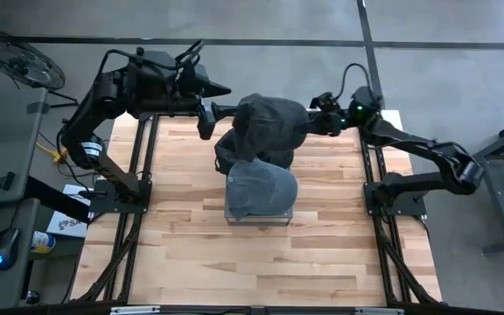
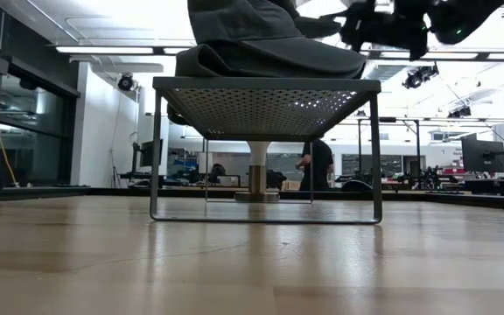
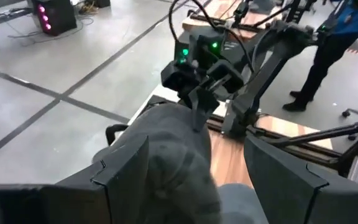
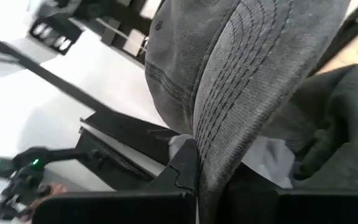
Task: Pick & Place hat
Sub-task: Stack the black cap on the black cap on the shelf
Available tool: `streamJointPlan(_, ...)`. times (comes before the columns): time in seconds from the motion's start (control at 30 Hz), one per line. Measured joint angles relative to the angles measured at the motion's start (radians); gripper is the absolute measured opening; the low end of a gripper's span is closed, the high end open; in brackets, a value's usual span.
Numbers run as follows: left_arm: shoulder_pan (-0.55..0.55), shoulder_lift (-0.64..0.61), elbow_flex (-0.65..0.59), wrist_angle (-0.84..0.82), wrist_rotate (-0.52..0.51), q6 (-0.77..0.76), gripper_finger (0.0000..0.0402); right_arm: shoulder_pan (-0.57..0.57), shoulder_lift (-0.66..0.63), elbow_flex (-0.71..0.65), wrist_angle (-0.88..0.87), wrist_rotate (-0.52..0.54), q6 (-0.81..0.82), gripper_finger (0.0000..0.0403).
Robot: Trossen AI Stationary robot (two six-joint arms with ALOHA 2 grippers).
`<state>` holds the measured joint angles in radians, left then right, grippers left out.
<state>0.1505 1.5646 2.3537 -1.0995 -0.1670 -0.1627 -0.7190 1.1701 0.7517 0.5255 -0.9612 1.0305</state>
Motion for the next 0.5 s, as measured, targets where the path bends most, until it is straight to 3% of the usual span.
streamJointPlan(0.5, 0.000, 0.067, 0.002, -0.023, -0.036, 0.000, 0.0260, 0.020, 0.150, 0.000, 0.014, 0.036, 0.041, 0.0005)
